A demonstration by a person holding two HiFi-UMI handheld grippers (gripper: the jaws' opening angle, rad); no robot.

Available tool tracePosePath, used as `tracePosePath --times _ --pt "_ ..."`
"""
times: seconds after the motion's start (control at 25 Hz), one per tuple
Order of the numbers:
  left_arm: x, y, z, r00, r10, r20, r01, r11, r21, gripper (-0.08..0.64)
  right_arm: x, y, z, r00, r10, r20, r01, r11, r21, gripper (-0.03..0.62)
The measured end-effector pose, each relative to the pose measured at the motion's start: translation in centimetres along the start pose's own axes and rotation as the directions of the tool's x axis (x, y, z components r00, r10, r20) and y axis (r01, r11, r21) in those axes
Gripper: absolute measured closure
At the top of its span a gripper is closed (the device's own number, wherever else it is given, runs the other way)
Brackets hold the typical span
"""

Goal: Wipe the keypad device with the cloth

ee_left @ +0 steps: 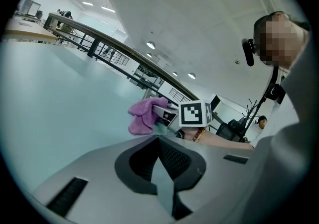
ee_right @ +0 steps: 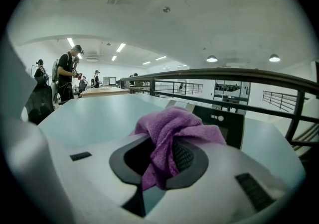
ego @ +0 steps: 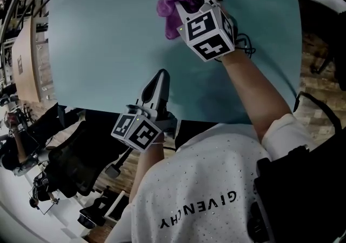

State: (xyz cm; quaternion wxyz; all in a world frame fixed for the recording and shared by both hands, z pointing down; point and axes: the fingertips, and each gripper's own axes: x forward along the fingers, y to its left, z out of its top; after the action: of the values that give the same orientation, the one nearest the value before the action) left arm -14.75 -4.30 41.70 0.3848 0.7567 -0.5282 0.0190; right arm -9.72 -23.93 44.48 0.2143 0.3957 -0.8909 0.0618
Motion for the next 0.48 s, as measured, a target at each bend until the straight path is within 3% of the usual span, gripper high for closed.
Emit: tracePosePath --times 0.24,0.48 --pt "0.4 -0.9 -0.4 1.0 -0.025 -0.014 0.025 1.0 0.004 0.56 -1.8 -2.1 -1.4 1.0 -0.029 -0.002 0.029 0.995 0.1 0.532" --pt "1.1 -1.9 -0.2 0.998 -0.051 -0.032 0.052 0.999 0.016 0.56 -4.1 -5.5 -2.3 0.993 -0.119 0.019 0.113 0.972 0.207 0.532"
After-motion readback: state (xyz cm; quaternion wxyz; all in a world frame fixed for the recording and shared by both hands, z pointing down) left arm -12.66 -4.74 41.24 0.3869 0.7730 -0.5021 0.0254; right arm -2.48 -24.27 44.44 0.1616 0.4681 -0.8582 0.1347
